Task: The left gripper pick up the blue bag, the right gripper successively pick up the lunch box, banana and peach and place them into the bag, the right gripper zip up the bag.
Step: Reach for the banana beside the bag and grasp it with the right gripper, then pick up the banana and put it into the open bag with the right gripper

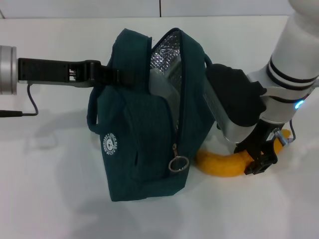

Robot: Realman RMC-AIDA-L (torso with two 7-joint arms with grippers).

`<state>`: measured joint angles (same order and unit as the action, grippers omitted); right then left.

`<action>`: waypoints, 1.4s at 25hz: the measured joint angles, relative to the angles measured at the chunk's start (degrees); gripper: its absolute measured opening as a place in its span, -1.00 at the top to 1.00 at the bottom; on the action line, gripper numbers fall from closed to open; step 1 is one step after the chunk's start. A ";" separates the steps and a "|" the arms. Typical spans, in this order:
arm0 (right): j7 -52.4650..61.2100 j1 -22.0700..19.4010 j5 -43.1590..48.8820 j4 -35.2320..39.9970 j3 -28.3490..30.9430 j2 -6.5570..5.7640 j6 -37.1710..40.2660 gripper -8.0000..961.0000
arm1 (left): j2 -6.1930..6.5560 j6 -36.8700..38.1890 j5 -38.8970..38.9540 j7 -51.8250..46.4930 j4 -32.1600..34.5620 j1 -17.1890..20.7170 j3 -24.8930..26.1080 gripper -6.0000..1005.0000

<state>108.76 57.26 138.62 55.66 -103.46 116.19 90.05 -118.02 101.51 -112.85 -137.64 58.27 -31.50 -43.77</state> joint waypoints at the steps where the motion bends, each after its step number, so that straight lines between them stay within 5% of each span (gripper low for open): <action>1: 0.24 0.15 0.01 -0.07 -0.22 0.00 0.00 -0.20 | 0.02 -0.02 0.00 0.02 0.00 0.01 0.00 0.91; 4: 0.95 0.24 0.31 0.08 -0.29 0.00 0.21 -0.19 | 0.07 -0.08 0.01 0.28 0.00 0.05 0.04 0.91; 6: 1.58 0.24 0.49 0.62 0.05 -0.01 0.70 0.10 | 0.11 -0.09 0.03 0.46 0.00 0.20 0.12 0.91; 21: 4.13 -6.43 4.41 8.42 10.08 -0.52 11.20 0.06 | 0.64 -0.04 0.20 2.37 -1.58 1.44 3.73 0.91; 35: 2.58 -8.99 5.10 8.67 32.34 -1.85 15.91 0.02 | 0.76 -0.04 0.29 3.15 -2.98 0.80 3.78 0.91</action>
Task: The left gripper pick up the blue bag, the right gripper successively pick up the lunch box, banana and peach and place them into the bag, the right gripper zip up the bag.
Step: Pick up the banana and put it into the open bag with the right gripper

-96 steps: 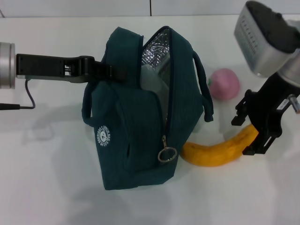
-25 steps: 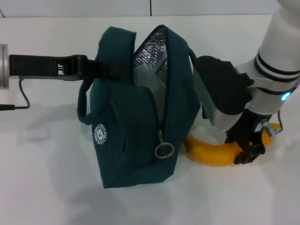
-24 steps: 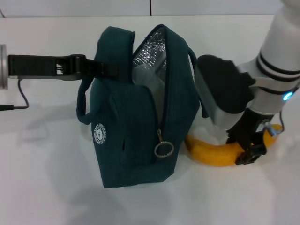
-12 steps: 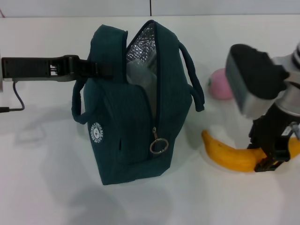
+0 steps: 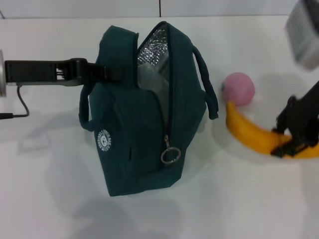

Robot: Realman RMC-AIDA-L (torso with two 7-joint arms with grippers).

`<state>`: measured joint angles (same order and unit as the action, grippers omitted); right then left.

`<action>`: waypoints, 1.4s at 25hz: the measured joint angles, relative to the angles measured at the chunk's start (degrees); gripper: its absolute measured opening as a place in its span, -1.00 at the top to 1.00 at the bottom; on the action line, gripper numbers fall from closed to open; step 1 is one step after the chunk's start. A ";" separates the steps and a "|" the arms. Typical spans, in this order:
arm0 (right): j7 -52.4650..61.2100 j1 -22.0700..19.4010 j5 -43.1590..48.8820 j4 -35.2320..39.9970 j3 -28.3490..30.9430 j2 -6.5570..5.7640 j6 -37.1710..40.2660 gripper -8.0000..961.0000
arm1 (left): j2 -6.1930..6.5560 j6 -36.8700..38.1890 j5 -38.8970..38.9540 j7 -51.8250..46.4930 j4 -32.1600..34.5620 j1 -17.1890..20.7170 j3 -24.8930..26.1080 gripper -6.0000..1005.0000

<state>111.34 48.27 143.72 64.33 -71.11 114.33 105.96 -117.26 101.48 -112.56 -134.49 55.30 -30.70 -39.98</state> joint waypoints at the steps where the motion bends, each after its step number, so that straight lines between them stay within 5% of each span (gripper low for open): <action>1: 0.04 0.05 0.00 -0.08 2.83 -0.08 -0.08 0.01 | -0.15 0.02 0.00 0.00 -0.01 -0.02 -0.01 0.91; 7: 0.21 0.37 -1.30 2.05 17.86 0.39 -1.34 0.00 | -0.45 0.40 1.63 -0.13 -0.02 0.34 -0.45 0.91; 10: 0.99 -0.02 -4.16 3.69 20.63 0.73 -3.31 -0.01 | -0.65 0.42 1.99 -0.25 -0.02 0.46 -0.45 0.91; 21: 0.29 -5.29 -33.78 6.94 20.79 0.86 -12.76 -0.05 | -0.76 0.55 2.11 0.72 -2.89 0.41 -0.46 0.91; 29: -10.97 -6.82 -59.44 -5.36 17.14 1.14 -13.90 -0.07 | -0.80 0.57 2.86 1.03 -2.92 0.27 -0.48 0.91; 35: -17.72 -6.66 -65.22 -14.12 12.08 1.53 -14.91 -0.09 | -0.74 0.56 5.08 1.05 -2.92 0.71 -0.13 0.91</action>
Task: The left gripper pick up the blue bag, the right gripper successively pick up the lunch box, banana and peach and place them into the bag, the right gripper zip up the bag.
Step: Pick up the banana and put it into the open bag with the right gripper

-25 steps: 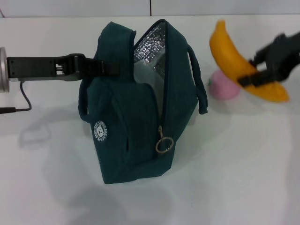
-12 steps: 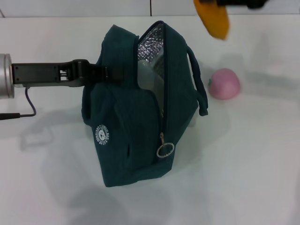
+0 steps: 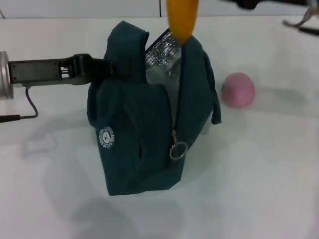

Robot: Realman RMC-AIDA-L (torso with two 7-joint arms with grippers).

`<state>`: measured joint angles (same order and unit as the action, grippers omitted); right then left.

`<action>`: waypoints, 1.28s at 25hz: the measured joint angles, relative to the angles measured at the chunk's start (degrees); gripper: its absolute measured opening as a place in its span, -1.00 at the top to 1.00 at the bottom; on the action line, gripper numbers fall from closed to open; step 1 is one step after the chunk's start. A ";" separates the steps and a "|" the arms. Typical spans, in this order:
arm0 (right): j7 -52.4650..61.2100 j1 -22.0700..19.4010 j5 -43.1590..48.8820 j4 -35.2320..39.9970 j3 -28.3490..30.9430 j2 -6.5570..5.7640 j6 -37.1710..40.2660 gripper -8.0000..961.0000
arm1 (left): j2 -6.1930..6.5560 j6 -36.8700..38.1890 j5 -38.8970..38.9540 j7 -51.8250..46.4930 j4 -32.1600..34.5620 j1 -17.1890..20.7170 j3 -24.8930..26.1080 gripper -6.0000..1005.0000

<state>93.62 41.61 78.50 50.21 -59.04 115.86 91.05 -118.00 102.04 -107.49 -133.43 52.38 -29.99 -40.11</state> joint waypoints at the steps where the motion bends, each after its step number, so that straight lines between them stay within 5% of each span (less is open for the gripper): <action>1: -1.66 0.17 -1.43 -2.71 -1.19 0.05 -0.47 -0.09 | 0.00 0.00 0.38 0.01 0.00 0.06 0.01 0.91; 12: -12.52 1.00 -10.70 -16.70 -9.36 0.31 -4.19 -0.13 | -0.14 -0.24 1.40 0.61 -0.60 0.17 -0.15 0.91; 32: -13.49 -1.32 -17.42 -23.24 -20.50 0.33 -5.71 -0.19 | 0.50 -2.26 1.44 3.87 -4.48 1.22 0.17 0.91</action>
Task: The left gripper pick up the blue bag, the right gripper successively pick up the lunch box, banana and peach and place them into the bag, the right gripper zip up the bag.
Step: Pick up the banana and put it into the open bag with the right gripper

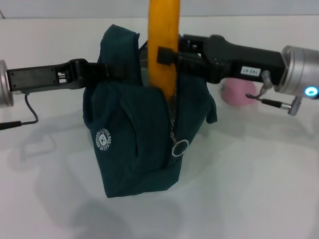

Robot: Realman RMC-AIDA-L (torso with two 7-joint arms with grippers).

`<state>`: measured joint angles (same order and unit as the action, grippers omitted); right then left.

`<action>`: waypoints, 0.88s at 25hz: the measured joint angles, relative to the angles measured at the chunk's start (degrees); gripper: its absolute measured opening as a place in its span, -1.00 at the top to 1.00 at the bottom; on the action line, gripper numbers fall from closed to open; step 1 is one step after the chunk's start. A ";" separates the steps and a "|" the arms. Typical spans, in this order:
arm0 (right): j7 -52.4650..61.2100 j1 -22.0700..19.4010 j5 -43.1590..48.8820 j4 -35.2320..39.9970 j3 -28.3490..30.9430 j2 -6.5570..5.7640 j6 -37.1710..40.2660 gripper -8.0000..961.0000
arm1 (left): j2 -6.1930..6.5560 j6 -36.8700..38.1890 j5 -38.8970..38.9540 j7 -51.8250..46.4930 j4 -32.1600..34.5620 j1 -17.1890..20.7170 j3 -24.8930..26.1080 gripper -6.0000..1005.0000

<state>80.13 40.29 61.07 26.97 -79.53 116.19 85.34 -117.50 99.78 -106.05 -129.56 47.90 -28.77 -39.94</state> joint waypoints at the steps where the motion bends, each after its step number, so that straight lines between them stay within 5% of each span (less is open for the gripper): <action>1: 0.03 -0.47 0.00 -0.13 -0.02 0.00 0.21 -0.19 | 0.00 -0.03 0.00 0.01 0.00 0.06 0.05 0.91; 22: 3.08 -2.03 0.84 -0.36 -2.96 -0.35 1.51 -0.25 | -0.29 -0.29 0.06 0.01 0.00 0.32 0.68 0.91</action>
<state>83.21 38.26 61.91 26.62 -82.49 115.84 86.85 -117.79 99.49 -105.99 -129.55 47.90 -28.45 -39.26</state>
